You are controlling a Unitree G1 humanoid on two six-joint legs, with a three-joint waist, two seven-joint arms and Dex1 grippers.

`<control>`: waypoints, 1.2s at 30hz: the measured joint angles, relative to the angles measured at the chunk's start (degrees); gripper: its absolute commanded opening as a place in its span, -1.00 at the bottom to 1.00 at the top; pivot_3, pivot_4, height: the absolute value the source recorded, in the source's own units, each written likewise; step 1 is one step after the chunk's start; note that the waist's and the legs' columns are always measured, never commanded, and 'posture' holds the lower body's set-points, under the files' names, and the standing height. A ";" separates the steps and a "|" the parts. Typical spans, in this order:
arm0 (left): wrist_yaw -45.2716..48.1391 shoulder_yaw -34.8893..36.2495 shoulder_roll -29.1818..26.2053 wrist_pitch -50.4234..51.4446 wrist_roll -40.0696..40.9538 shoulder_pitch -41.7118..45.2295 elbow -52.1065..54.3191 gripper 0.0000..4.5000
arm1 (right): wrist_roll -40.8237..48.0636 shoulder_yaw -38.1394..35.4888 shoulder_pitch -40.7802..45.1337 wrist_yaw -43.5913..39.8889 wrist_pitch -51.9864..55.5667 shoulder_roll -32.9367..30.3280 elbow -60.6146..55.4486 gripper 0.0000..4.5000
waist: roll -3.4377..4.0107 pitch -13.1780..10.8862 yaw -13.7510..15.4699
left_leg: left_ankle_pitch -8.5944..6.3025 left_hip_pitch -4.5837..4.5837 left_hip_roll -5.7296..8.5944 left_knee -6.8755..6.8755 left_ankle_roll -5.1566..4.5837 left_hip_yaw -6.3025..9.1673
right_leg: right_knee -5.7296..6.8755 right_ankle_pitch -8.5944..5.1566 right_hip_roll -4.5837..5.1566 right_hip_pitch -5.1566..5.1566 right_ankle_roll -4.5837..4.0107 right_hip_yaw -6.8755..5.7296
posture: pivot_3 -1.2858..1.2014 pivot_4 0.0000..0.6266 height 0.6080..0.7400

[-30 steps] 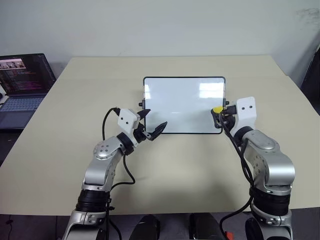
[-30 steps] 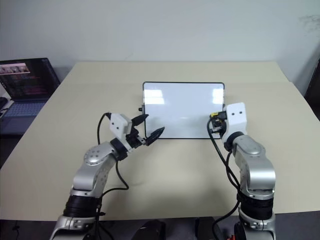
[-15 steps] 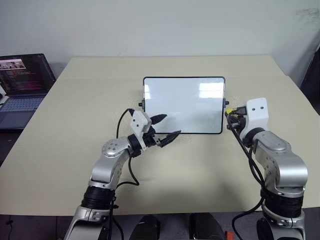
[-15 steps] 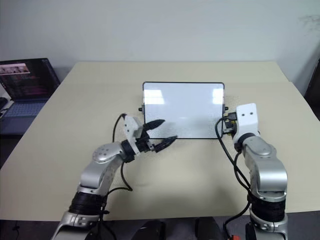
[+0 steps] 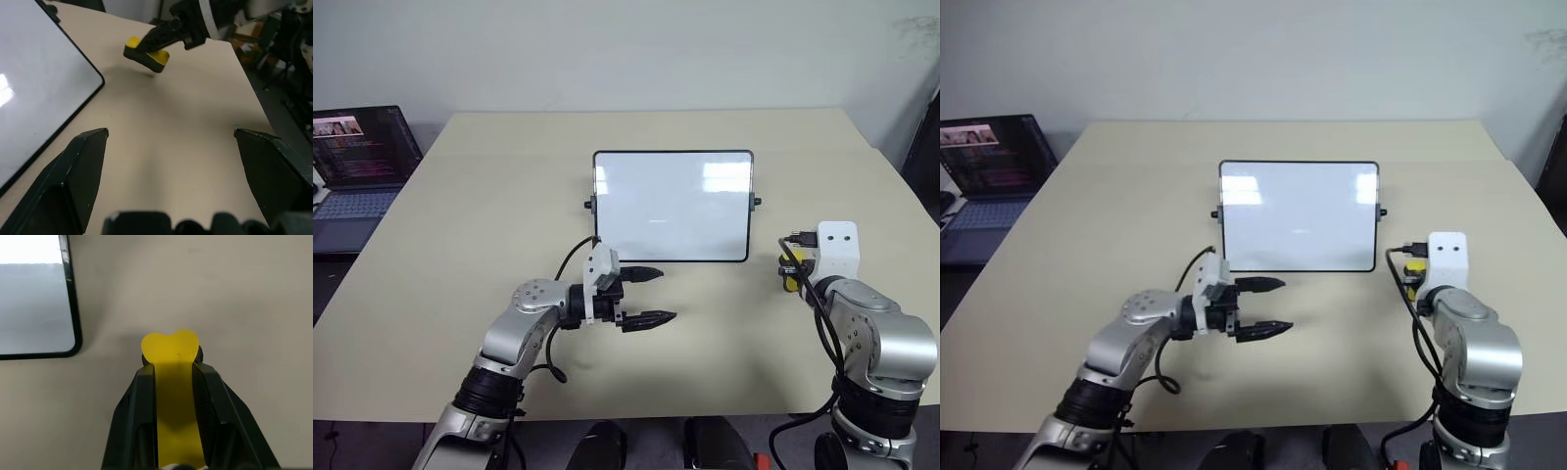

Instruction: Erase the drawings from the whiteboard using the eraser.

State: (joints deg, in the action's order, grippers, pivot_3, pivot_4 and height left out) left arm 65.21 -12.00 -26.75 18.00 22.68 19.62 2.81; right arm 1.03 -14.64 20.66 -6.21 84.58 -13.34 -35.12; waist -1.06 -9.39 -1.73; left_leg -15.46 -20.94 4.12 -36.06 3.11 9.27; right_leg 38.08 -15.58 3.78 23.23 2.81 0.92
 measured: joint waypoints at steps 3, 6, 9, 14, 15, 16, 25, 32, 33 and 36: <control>0.55 -0.04 -0.10 -0.19 -0.18 -0.01 0.00 1.00 | 0.23 0.01 0.01 0.06 0.72 -0.01 -0.04 -0.63 | 0.00 0.00 0.03 | -0.01 0.00 0.01 -0.01 -0.01 0.00 | -0.01 0.00 0.00 0.00 0.00 0.00 | 0.03 -0.52 1.00; 0.57 -0.04 -0.18 -0.55 -0.33 -0.01 0.00 1.00 | 0.30 0.01 0.13 0.05 0.91 -0.15 -0.03 -0.63 | 0.00 0.00 0.01 | -0.01 0.00 0.00 -0.01 -0.02 0.00 | -0.01 0.00 0.01 0.00 0.00 0.00 | 0.03 -0.52 1.00; 0.58 -0.05 -0.74 -0.72 -0.85 -0.02 0.00 1.00 | 0.36 0.09 0.39 0.05 0.91 -0.25 -0.02 -0.63 | 0.00 0.00 0.01 | -0.09 0.00 0.00 -0.01 -0.16 0.01 | 0.00 0.00 0.00 0.00 0.00 -0.01 | 0.03 -0.52 1.00; 0.59 -0.04 -1.18 -0.84 -1.41 -0.37 0.00 1.00 | 0.45 0.24 0.61 0.08 0.91 -0.19 0.34 -0.63 | 0.00 0.00 0.01 | -0.11 0.00 0.00 -0.01 -0.19 0.00 | -0.01 0.00 0.01 0.00 0.00 0.00 | 0.03 -0.52 1.00; 0.59 -0.04 -1.19 -0.85 -1.42 -0.38 0.00 1.00 | 0.45 0.24 0.63 0.08 0.91 -0.17 0.39 -0.63 | 0.00 0.00 0.01 | -0.11 0.00 0.00 -0.01 -0.19 0.00 | 0.00 0.00 0.01 0.00 0.00 -0.01 | 0.03 -0.52 1.00; 0.59 -0.05 -1.23 -0.85 -1.44 -0.39 0.00 1.00 | 0.45 0.24 0.65 0.13 0.91 -0.13 0.50 -0.63 | 0.00 0.00 0.01 | -0.11 0.00 0.00 -0.01 -0.19 0.00 | 0.00 0.00 0.01 0.00 0.00 -0.01 | 0.03 -0.52 1.00; 0.51 -0.04 -1.92 -0.89 -1.56 -0.65 0.00 1.00 | 0.45 0.24 0.85 0.43 0.90 0.09 1.69 -0.63 | 0.00 0.00 0.01 | -0.11 0.00 0.00 -0.01 -0.19 0.00 | 0.00 0.00 0.01 0.00 0.00 0.00 | 0.03 -0.52 1.00; 0.53 -0.04 -2.14 -0.88 -1.55 -0.81 0.03 1.00 | 0.49 0.25 0.74 0.39 0.90 0.09 1.80 -0.63 | 0.01 0.00 0.00 | -0.11 0.00 0.00 -0.01 -0.19 0.00 | 0.00 0.00 0.01 0.00 0.00 0.00 | 0.03 -0.52 1.00; 0.57 -0.05 -2.23 -0.83 -1.54 -0.81 0.06 1.00 | 0.50 0.26 0.72 0.39 0.90 0.10 1.83 -0.63 | 0.01 0.00 0.00 | -0.11 0.00 0.00 -0.01 -0.19 0.00 | 0.00 0.00 0.01 0.00 0.00 0.00 | 0.03 -0.52 1.00; 0.71 -0.05 -2.54 -0.75 -1.54 -0.86 0.39 1.00 | 0.51 0.33 0.50 0.40 0.89 0.27 2.32 -0.63 | 0.01 0.01 0.00 | -0.11 0.00 0.00 -0.01 -0.19 0.00 | 0.00 0.00 0.01 0.00 0.00 0.00 | 0.03 -0.52 1.00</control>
State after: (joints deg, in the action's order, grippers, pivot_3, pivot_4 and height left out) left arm 65.91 -12.05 -29.29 17.24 21.14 18.76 3.19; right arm 1.54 -14.31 21.16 -5.81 85.46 -13.08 -32.80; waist -1.05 -9.39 -1.73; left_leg -15.57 -20.94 4.11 -36.07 2.92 9.26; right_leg 38.09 -15.57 3.79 23.23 2.81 0.92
